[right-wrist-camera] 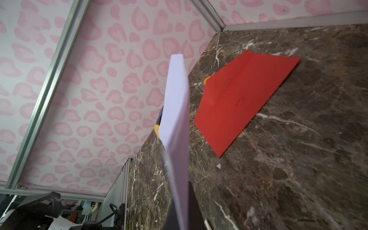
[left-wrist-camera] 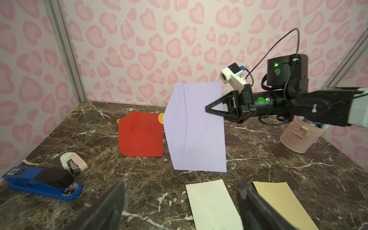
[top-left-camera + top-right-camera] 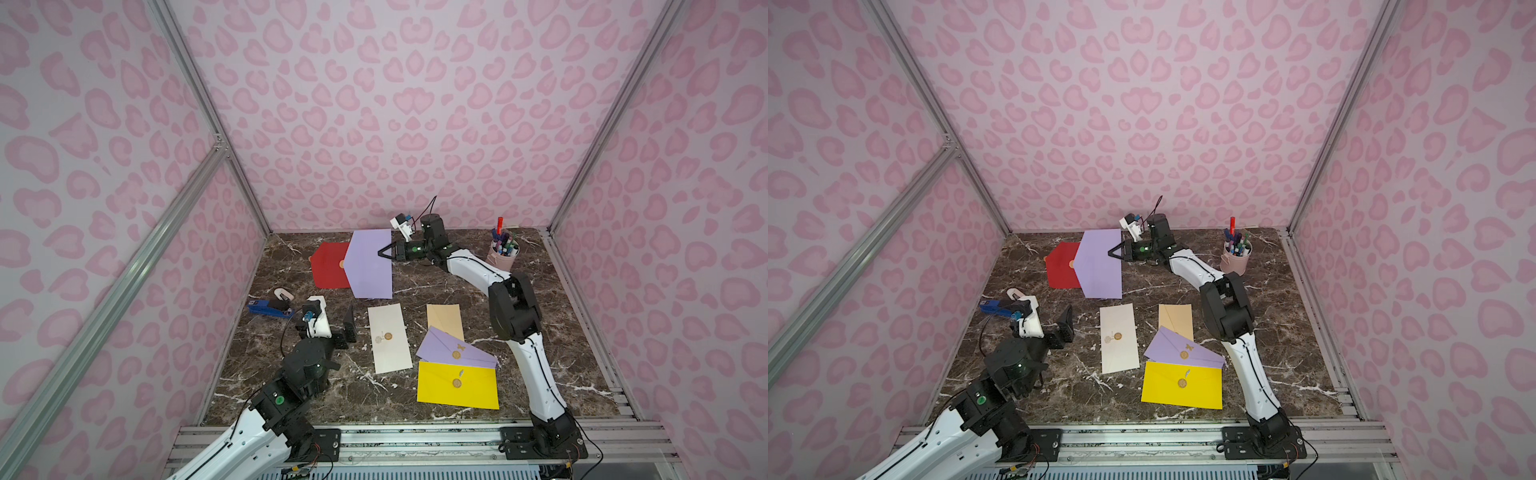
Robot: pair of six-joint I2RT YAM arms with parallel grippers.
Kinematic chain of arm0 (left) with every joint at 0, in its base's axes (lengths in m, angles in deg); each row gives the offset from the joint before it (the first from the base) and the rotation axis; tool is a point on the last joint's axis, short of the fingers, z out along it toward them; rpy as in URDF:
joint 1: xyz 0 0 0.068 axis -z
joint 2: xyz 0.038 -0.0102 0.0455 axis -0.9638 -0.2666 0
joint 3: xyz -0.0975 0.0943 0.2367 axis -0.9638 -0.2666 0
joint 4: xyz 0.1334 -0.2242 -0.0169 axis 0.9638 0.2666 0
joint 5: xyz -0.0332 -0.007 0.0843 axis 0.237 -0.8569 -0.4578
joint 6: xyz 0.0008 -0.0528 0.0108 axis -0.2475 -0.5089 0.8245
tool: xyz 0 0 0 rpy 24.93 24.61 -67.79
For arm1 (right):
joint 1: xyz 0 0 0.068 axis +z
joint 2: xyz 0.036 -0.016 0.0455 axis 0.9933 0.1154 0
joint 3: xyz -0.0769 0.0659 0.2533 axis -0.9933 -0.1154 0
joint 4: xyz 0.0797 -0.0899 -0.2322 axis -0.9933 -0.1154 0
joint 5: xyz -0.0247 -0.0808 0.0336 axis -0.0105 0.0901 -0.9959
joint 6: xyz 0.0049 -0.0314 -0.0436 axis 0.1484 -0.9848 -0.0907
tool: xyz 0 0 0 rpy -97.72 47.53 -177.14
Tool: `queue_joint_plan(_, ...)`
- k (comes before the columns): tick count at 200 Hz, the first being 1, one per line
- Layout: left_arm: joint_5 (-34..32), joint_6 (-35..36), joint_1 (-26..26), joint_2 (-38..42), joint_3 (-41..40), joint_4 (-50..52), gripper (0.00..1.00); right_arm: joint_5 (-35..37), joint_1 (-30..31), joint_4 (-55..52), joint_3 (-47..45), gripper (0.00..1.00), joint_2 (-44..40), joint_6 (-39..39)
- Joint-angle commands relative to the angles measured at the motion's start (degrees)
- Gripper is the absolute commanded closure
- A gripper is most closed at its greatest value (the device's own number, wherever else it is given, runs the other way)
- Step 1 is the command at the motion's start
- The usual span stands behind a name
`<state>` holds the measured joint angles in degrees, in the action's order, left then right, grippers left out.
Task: Open the envelope
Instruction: Place the envelope at the center of the board.
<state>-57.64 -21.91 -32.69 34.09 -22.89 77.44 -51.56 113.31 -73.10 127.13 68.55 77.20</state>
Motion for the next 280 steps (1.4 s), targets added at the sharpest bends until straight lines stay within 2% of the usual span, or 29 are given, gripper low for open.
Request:
queue_joint_plan(1, -0.1, -0.8, 0.0, -0.1, 0.3, 0.1, 0.11, -4.1, -1.2, -1.4, 9.0, 1.00, 6.7, 2.2)
queue_joint_plan(25, -0.4, -0.7, 0.0, -0.3, 0.1, 0.1, 0.11, -6.0, -1.8, -4.1, 22.1, 1.00, 15.6, 3.8)
queue_joint_plan(42, -0.3, -0.6, 0.0, -1.0, 0.1, -0.1, 0.11, -7.1, -2.4, -2.3, 27.0, 1.00, 19.8, 7.1)
queue_joint_plan(75, -0.6, -0.4, 0.0, -2.4, 0.1, -0.2, 0.11, -8.4, -3.0, 3.0, 27.1, 1.00, 23.2, 11.7)
queue_joint_plan(136, -0.4, -0.2, 0.0, -2.2, 0.0, -0.5, 0.11, -7.4, -3.4, 1.5, 27.2, 1.00, 24.4, 9.2)
queue_joint_plan(150, -0.1, -0.3, 0.0, -2.2, 0.1, -0.4, 0.11, -6.5, -3.6, 1.3, 27.2, 0.90, 24.6, 8.5)
queue_joint_plan(165, 0.1, -0.3, 0.0, -2.1, 0.2, -0.3, 0.11, -5.7, -4.0, 0.9, 27.1, 0.85, 24.7, 8.2)
queue_joint_plan(198, 0.6, 0.0, 0.0, -2.2, 0.1, -0.6, 0.11, -4.5, -5.0, 0.7, 27.1, 0.59, 25.2, 7.1)
queue_joint_plan(242, 1.1, 0.2, 0.0, -3.4, 0.2, -0.9, 0.11, -2.3, -6.2, 0.4, 27.2, 0.49, 25.8, 7.2)
queue_joint_plan(280, 1.5, 0.3, 0.0, -3.8, 0.4, -1.1, 0.11, -0.3, -7.0, -0.1, 27.2, 0.45, 25.8, 7.2)
